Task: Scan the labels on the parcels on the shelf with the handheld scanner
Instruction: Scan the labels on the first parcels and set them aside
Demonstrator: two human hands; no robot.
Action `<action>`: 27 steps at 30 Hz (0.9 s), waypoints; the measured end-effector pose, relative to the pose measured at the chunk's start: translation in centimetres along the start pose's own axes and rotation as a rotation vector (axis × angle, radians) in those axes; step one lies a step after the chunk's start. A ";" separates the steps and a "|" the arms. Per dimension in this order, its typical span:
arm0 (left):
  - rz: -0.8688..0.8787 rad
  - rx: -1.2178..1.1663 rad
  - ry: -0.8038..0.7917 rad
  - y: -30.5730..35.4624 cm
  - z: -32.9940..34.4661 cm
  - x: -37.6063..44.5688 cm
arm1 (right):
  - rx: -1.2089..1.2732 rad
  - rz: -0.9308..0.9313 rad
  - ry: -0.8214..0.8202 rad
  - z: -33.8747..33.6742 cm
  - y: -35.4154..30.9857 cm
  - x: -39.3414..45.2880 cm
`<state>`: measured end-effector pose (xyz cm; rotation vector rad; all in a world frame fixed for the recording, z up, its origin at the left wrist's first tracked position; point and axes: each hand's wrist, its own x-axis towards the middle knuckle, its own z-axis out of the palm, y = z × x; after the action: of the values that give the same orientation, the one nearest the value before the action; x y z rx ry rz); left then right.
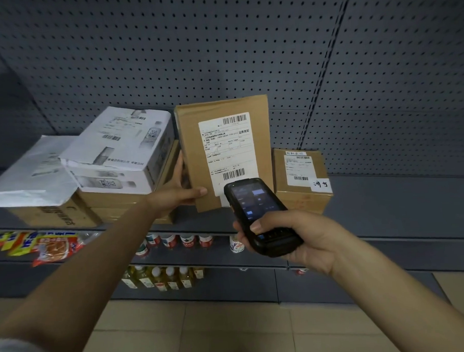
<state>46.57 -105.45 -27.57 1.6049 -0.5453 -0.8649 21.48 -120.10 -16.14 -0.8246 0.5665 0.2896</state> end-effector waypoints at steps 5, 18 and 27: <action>0.008 -0.037 0.002 -0.1 0.0 -0.3 | -0.006 -0.026 0.000 0.4 0.2 -0.5; -0.031 0.008 -0.048 0.2 1.0 -0.8 | -0.006 -0.049 0.011 0.6 0.8 -1.5; -0.034 0.026 -0.041 0.4 1.2 -1.1 | -0.002 -0.051 0.015 0.7 0.8 -1.5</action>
<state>45.03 -105.51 -26.97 1.6277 -0.5613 -0.9212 20.14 -119.13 -15.40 -0.8424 0.5588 0.2378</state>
